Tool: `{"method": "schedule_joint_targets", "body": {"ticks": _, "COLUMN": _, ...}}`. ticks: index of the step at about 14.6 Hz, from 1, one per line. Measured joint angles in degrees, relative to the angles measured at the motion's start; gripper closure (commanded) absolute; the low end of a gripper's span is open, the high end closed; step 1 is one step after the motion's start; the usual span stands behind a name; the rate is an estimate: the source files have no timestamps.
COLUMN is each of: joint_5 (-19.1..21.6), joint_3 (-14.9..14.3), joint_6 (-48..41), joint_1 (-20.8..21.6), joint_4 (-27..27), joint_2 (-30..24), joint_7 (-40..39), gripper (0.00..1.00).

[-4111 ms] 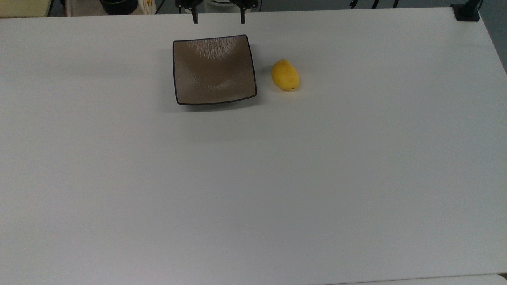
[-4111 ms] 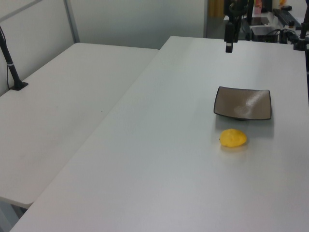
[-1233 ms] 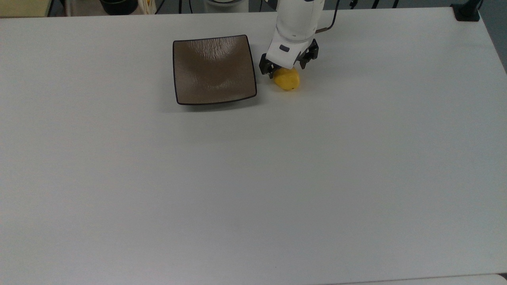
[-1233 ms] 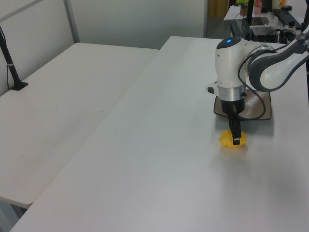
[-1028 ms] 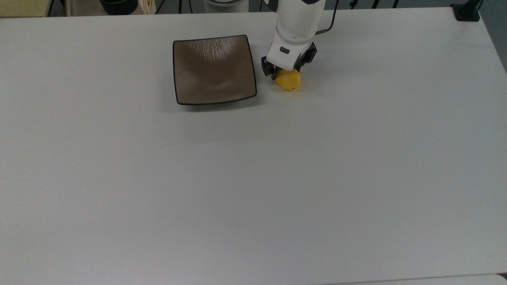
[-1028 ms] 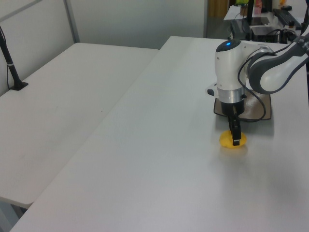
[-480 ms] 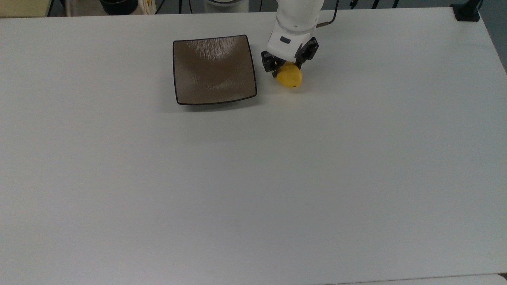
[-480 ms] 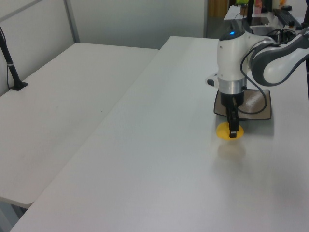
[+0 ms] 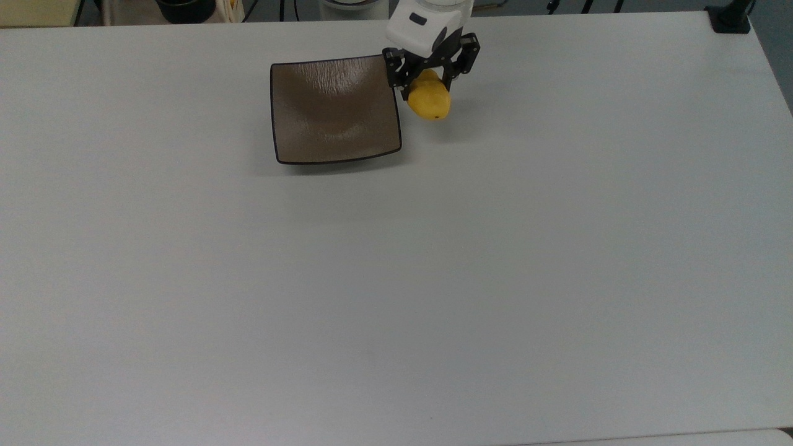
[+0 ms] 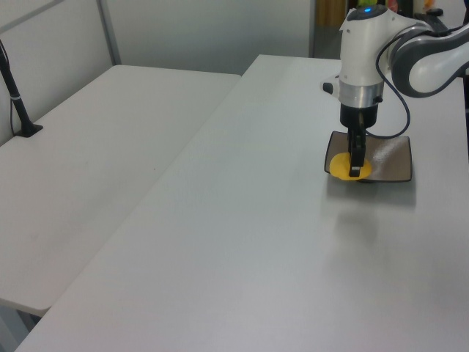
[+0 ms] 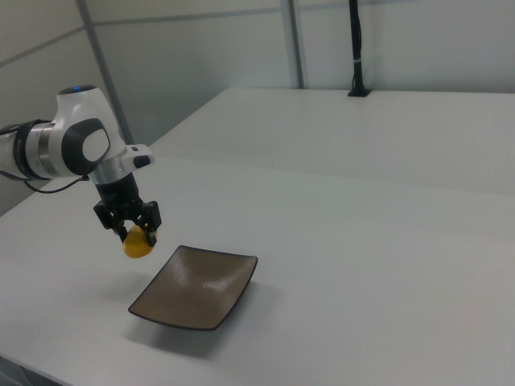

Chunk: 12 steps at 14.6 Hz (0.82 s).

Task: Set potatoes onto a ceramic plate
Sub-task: 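Carry the potato over the brown plate and lower it, then open the gripper to release the potato onto the plate, then raise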

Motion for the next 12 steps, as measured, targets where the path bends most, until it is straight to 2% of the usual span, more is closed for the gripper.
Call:
{"method": "schedule_joint_targets", "body": {"ticks": 2, "joint_5": -0.09, "joint_3": -0.88, "joint_6": -0.30, "joint_1": -1.95, "joint_4": 0.00, "joint_2": -0.54, "joint_7": -0.04, "gripper": 0.55}}
{"method": "schedule_joint_targets", "body": {"ticks": 4, "joint_5": -0.90, "joint_3": -2.31, "joint_6": -0.35, "joint_1": -3.29, "joint_4": -0.05, "joint_2": -0.56, "joint_7": -0.12, "gripper": 0.35}}
{"method": "schedule_joint_targets", "body": {"ticks": 5, "joint_5": -1.30, "joint_3": -2.52, "joint_6": -0.38, "joint_1": -3.53, "joint_4": -0.11, "joint_2": -0.54, "joint_7": -0.12, "gripper": 0.31}}
{"method": "schedule_joint_targets", "body": {"ticks": 7, "joint_5": -1.59, "joint_3": -2.54, "joint_6": -0.46, "joint_1": -3.68, "joint_4": -0.21, "joint_2": -0.32, "joint_7": -0.12, "gripper": 0.02}}
{"method": "schedule_joint_targets", "body": {"ticks": 12, "joint_5": -1.59, "joint_3": -2.53, "joint_6": -0.46, "joint_1": -3.68, "joint_4": -0.23, "joint_2": -0.19, "joint_7": -0.12, "gripper": 0.00}}
